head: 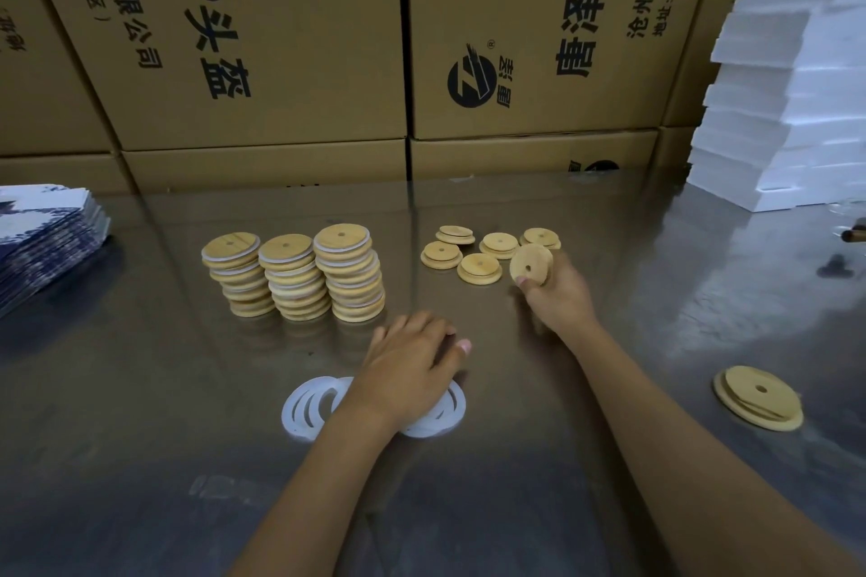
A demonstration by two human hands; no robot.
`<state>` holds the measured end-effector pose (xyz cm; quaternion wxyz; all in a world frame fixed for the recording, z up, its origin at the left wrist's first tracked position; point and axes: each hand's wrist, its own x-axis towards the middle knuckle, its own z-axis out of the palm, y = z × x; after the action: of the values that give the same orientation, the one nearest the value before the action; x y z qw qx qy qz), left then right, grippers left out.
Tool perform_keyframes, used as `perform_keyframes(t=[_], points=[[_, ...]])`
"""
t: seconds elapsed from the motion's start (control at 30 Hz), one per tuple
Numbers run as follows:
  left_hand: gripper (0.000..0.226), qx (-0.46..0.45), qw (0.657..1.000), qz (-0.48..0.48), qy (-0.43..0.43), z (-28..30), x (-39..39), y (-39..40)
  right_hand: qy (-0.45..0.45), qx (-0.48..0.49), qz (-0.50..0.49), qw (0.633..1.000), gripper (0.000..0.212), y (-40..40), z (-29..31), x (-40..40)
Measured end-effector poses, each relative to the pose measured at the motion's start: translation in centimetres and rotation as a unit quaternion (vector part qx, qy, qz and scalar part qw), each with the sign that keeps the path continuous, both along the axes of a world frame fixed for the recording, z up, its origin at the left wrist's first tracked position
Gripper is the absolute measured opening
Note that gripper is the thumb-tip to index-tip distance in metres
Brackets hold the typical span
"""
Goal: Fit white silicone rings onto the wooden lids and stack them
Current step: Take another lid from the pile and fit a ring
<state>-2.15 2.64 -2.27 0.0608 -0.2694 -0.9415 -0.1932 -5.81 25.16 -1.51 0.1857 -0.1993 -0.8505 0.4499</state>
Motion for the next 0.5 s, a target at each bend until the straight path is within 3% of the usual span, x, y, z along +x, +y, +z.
perform_keyframes(t=[0.1, 0.17, 0.33, 0.5], points=[[0.032, 0.005, 1.0, -0.015, -0.017, 0.1, -0.2, -0.4, -0.009, -0.021, 0.029, 0.999, 0.025, -0.3, -0.1, 1.2], [0.027, 0.053, 0.997, -0.026, -0.047, 0.5, -0.5, -0.9, -0.014, -0.052, 0.034, 0.998, 0.017, -0.7, 0.0, 1.9], [0.024, 0.156, 0.976, -0.03, -0.149, 1.4, -0.9, -2.3, 0.011, -0.272, 0.023, 0.962, 0.024, -3.4, 1.2, 3.8], [0.023, 0.15, 0.967, -0.041, -0.2, 2.3, -1.2, -3.4, -0.041, -0.243, 0.174, 0.953, 0.023, -6.5, 1.5, 6.3]])
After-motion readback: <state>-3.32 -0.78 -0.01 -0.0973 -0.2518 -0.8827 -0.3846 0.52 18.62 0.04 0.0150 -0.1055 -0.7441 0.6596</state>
